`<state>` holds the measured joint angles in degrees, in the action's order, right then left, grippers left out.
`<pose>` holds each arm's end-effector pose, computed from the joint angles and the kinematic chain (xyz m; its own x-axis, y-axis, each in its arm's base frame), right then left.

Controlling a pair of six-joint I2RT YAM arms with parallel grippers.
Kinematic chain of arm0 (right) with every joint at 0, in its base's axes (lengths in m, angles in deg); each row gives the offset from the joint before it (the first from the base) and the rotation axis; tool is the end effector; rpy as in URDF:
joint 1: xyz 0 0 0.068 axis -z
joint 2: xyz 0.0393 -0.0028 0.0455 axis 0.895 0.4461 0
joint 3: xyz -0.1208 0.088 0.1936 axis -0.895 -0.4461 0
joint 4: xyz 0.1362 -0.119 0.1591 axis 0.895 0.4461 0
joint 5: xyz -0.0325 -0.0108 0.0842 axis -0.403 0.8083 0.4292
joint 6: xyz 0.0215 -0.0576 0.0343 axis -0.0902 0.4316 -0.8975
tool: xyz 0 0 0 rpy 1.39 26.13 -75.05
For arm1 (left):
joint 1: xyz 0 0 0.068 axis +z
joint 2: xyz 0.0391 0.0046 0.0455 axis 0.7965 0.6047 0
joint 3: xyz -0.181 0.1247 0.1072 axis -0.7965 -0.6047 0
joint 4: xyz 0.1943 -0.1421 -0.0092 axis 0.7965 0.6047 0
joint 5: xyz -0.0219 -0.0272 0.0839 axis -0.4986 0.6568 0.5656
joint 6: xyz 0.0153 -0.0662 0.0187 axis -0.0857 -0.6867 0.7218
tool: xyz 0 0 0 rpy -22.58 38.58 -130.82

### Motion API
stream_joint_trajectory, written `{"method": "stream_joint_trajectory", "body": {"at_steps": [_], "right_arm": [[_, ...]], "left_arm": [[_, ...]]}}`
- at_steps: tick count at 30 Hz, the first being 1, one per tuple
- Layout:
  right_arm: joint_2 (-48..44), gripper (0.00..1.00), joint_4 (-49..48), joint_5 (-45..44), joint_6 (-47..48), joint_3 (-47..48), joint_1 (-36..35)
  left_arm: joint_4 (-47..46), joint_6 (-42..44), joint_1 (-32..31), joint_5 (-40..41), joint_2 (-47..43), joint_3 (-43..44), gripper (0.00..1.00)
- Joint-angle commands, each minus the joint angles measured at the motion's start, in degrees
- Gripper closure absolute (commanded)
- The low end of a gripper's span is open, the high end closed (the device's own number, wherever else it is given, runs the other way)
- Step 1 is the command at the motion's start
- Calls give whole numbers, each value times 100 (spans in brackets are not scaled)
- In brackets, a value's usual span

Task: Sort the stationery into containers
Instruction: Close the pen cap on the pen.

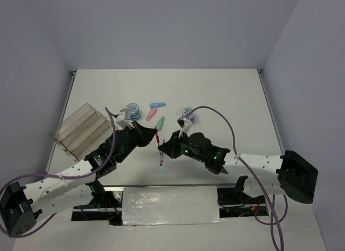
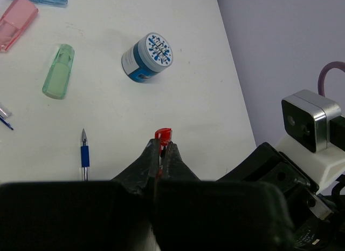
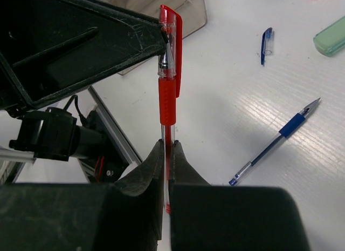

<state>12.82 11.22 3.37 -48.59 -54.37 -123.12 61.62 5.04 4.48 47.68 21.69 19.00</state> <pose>0.1407 0.2338 0.2078 -0.6113 0.1776 -0.7712 -0.5819 0.5596 0.5901 0.1620 -0.1538 0.2507 -0.4671 -0.6537 -0.5953 0.1945 0.5808 -0.7904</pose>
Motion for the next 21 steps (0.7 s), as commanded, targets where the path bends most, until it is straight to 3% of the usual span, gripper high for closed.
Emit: {"method": "stream_joint_trajectory", "body": {"at_steps": [1, 11, 21], "right_arm": [[-46, 100, -871, -170, 178, 377, 178], [-196, 100, -1196, -134, 117, 263, 301], [-503, 100, -793, 173, 266, 702, 784]], "left_arm": [[89, -92, -73, -461, -52, -36, 100], [160, -13, -73, -452, -114, -54, 100], [116, 259, -196, -462, 9, -80, 100]]}}
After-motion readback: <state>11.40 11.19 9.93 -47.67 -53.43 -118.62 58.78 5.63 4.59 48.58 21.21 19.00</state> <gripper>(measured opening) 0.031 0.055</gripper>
